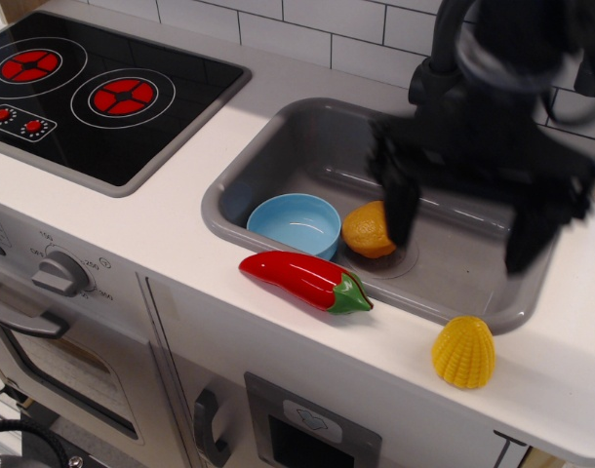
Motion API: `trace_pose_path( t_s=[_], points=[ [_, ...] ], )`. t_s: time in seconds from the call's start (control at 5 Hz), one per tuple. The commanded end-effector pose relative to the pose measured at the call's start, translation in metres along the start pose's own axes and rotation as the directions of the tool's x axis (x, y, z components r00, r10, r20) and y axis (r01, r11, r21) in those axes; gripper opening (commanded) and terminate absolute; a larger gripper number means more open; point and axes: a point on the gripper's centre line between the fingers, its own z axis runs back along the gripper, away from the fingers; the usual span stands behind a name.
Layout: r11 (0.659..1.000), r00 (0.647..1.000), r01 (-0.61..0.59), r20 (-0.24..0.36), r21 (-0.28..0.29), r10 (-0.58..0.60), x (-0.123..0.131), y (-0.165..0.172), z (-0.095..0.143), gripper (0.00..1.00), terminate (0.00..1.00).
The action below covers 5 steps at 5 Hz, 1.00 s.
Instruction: Put corn in bowl sink
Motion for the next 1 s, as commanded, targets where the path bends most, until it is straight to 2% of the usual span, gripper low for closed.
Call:
trace_pose_path(
  t_s=[0.0,0.2,0.8],
  points=[
    [1.0,0.998,-0.003,0.059,0.015,0.002,0.002,-0.013,-0.026,1.0,0.0],
    [1.0,0.999,0.001,0.042,0.006,-0.001,0.0,-0.011,-0.037,1.0,0.0],
    [0.999,0.998,-0.053,0.037,0.001,0.052,-0.016,-0.018,-0.062,1.0,0.0]
  ],
)
